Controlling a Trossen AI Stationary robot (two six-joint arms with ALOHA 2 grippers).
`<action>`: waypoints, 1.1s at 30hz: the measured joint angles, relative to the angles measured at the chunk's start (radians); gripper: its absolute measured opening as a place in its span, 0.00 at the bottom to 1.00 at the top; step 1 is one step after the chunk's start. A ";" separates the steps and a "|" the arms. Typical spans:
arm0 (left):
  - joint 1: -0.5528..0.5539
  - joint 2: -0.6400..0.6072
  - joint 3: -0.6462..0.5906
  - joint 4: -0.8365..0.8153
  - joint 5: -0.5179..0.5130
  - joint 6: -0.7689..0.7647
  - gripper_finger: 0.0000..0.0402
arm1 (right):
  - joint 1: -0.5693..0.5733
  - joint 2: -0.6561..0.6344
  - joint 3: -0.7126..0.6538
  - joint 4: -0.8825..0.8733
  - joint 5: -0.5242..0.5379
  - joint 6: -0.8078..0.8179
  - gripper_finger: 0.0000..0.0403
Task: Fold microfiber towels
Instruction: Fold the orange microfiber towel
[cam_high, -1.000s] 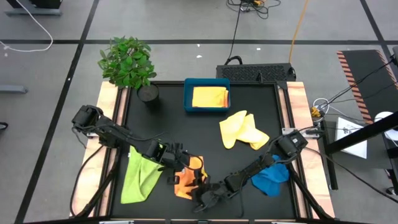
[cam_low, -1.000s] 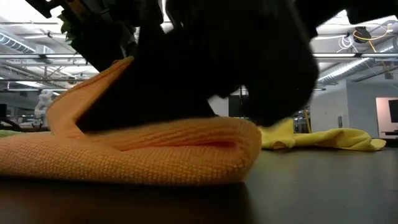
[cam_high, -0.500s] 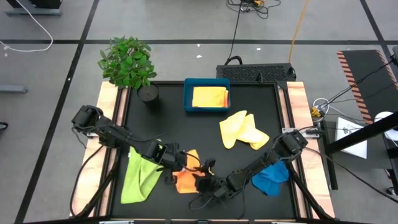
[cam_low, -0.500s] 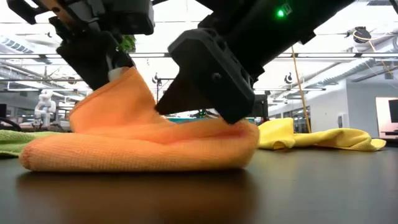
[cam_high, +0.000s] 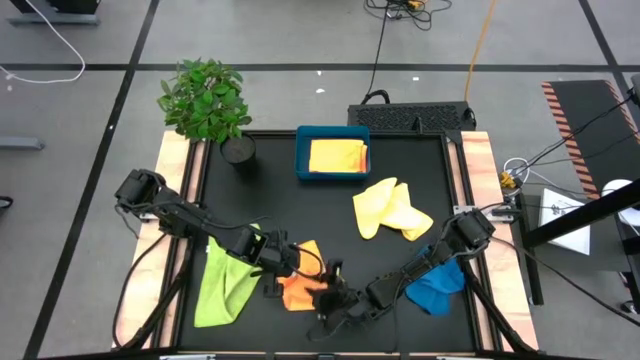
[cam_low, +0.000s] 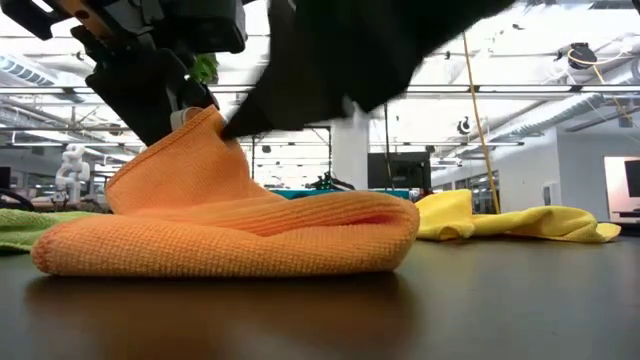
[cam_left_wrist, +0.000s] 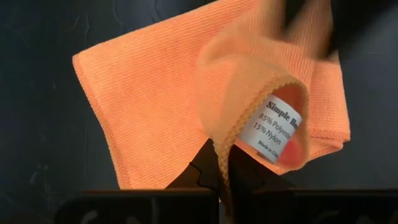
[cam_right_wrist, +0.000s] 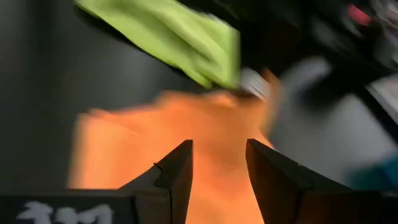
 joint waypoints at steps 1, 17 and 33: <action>0.002 0.000 0.000 0.001 -0.001 0.003 0.01 | 0.005 0.000 0.000 0.047 -0.034 -0.027 0.35; 0.005 0.000 0.000 0.025 0.002 0.032 0.01 | -0.029 0.130 0.000 0.256 -0.145 -0.099 0.35; 0.005 0.000 0.000 0.024 0.002 0.028 0.01 | -0.040 0.130 0.000 0.178 -0.224 -0.023 0.35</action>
